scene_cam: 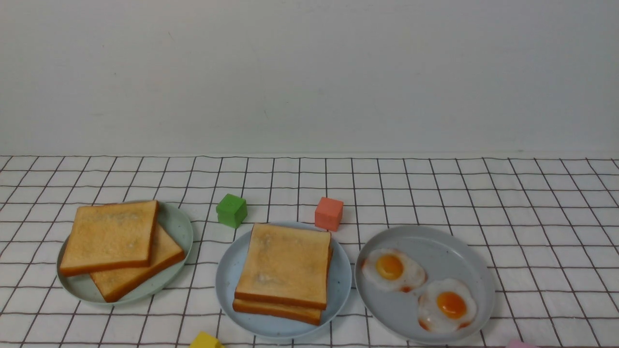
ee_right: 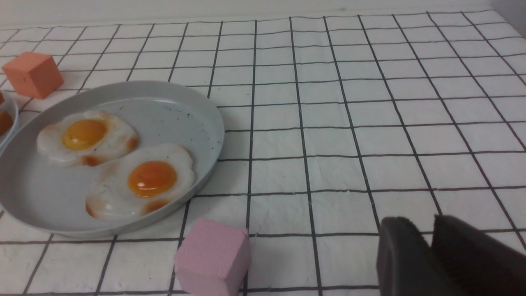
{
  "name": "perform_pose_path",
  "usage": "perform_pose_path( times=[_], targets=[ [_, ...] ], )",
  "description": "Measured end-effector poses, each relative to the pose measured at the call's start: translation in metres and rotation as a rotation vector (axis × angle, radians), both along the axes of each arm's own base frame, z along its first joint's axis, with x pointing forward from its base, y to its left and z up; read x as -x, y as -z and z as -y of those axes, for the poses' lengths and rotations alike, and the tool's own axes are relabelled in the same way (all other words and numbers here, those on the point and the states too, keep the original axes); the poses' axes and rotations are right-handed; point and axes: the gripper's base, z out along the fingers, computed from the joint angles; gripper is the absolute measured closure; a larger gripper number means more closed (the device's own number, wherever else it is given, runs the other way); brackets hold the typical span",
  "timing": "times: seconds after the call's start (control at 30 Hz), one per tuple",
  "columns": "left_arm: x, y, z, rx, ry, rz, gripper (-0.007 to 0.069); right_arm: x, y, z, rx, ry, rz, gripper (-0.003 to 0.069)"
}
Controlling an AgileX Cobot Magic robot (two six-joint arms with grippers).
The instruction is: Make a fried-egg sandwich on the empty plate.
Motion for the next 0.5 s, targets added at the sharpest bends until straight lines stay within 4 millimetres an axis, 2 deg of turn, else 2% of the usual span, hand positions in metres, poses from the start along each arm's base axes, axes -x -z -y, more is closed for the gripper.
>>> perform_pose_path(
  times=[0.5],
  targets=[
    [0.0,0.0,0.0,-0.001,0.0,0.0,0.0525,0.0,0.0,0.0,0.0,0.0,0.0,0.0505]
  ],
)
